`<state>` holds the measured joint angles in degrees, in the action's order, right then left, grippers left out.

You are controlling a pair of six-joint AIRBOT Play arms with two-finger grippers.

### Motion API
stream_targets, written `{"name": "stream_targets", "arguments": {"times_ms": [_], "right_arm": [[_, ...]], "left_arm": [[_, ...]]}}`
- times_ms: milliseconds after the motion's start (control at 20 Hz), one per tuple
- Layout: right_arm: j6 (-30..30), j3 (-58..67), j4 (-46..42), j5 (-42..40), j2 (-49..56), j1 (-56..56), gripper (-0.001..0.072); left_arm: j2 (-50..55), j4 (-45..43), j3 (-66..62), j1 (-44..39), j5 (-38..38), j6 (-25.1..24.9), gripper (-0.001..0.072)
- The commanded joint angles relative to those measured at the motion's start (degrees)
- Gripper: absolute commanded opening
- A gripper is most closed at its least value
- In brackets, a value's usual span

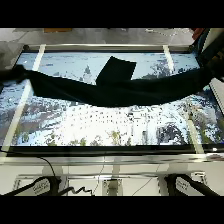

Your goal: Fold the clothes and pants, and hang the long-sleeved shirts on hangers.

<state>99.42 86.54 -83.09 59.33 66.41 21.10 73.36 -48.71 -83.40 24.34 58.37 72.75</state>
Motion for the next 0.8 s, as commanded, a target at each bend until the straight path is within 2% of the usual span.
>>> {"name": "stream_targets", "arguments": {"times_ms": [0, 150, 350, 450, 600, 750], "right_arm": [[-1.03, 0.76, 0.55, 5.73, 0.07, 5.29, 0.0030], [-7.67, 0.48, 0.94, 11.43, 0.52, 5.29, 0.0030], [-7.96, -7.58, -0.61, 15.76, 0.33, 5.33, 0.0030], [-8.63, -15.61, -0.90, 16.04, -0.59, 5.33, 0.0030], [-12.48, -26.25, -1.25, 17.27, -3.23, 5.33, 0.0030], [-18.51, -32.85, -1.31, 26.03, -6.01, 5.33, 0.0030]], "left_arm": [[0.26, -5.42, -5.35, 5.70, 0.15, 1.86, 0.0017], [1.31, -12.13, -5.29, 6.32, 3.54, 1.81, 0.0018], [2.47, -26.75, -1.64, 6.25, 9.16, 1.84, 0.0018], [2.40, -33.48, 4.09, 6.54, 11.91, 1.84, 0.0018], [2.40, -35.80, 15.12, 7.98, 14.62, -0.79, 0.0019], [2.40, -42.95, 22.91, 9.09, 17.68, -2.91, 0.0019]]}}
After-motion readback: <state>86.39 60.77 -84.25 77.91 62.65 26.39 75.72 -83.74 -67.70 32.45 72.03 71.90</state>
